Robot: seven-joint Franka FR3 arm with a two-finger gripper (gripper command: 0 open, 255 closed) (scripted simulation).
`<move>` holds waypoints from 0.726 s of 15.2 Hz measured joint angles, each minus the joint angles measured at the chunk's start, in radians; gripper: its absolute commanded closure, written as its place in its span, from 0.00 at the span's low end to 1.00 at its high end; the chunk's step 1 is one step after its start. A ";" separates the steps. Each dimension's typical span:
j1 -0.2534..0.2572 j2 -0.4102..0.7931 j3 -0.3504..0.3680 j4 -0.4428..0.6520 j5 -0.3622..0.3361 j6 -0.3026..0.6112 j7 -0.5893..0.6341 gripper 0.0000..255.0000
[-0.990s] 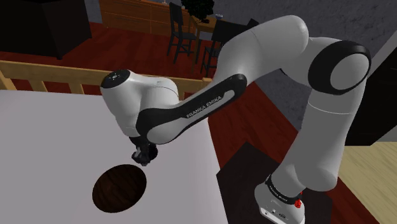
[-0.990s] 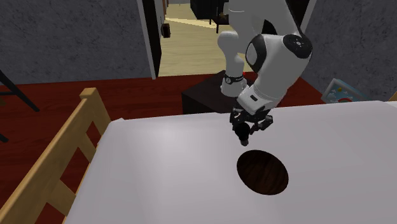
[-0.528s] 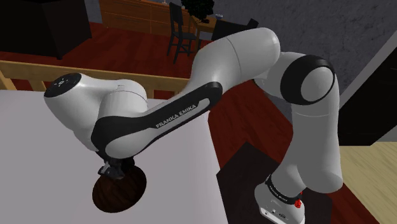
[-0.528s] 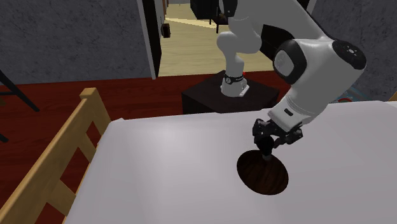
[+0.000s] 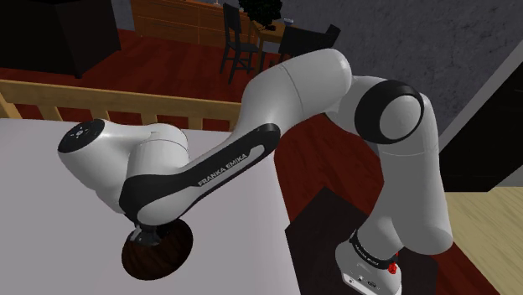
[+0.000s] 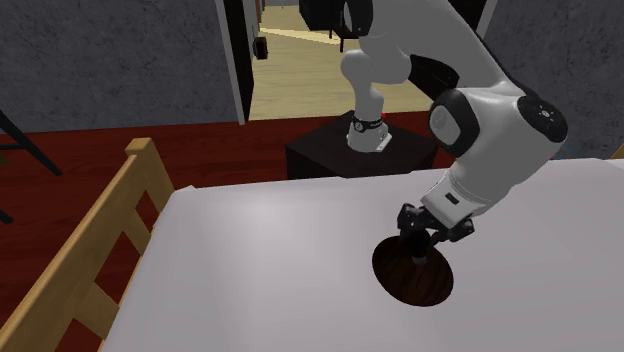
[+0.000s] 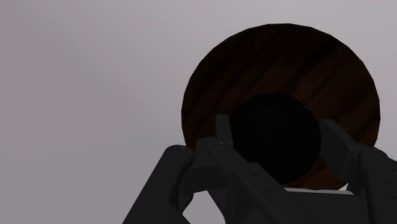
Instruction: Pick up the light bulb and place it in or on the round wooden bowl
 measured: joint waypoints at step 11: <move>0.013 0.069 -0.023 -0.025 -0.037 0.085 0.029 1.00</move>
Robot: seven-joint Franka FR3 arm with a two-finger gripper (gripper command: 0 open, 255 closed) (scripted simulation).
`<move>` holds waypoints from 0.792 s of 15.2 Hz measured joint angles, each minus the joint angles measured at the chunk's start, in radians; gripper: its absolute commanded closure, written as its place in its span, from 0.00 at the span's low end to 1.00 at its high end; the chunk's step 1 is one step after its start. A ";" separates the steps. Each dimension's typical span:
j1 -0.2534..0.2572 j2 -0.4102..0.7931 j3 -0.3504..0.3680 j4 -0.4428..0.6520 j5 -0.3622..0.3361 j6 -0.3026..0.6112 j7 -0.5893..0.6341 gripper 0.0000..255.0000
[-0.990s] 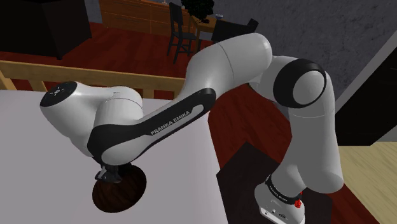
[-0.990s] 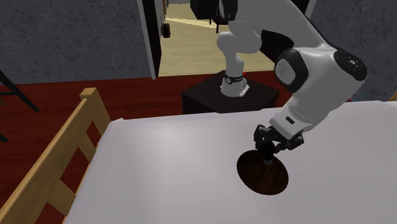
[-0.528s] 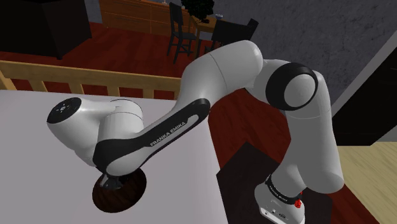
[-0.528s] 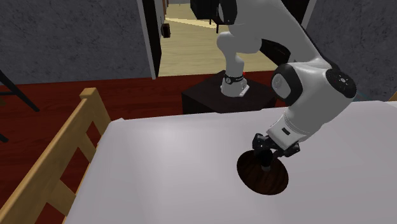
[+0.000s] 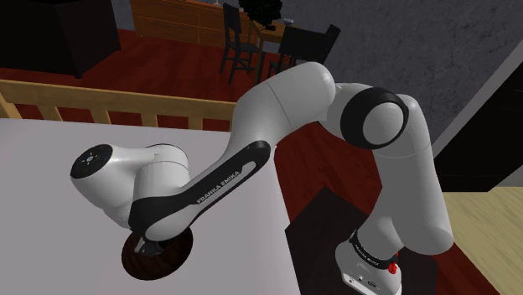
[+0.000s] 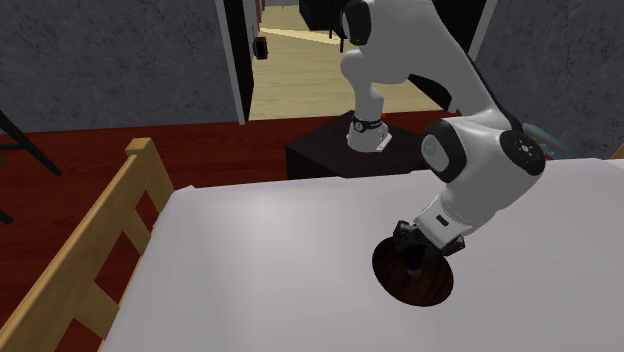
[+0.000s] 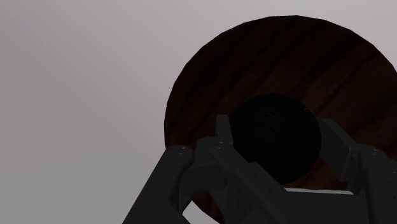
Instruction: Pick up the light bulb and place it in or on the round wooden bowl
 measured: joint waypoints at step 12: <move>0.000 -0.005 0.002 0.007 0.003 -0.010 -0.003 0.00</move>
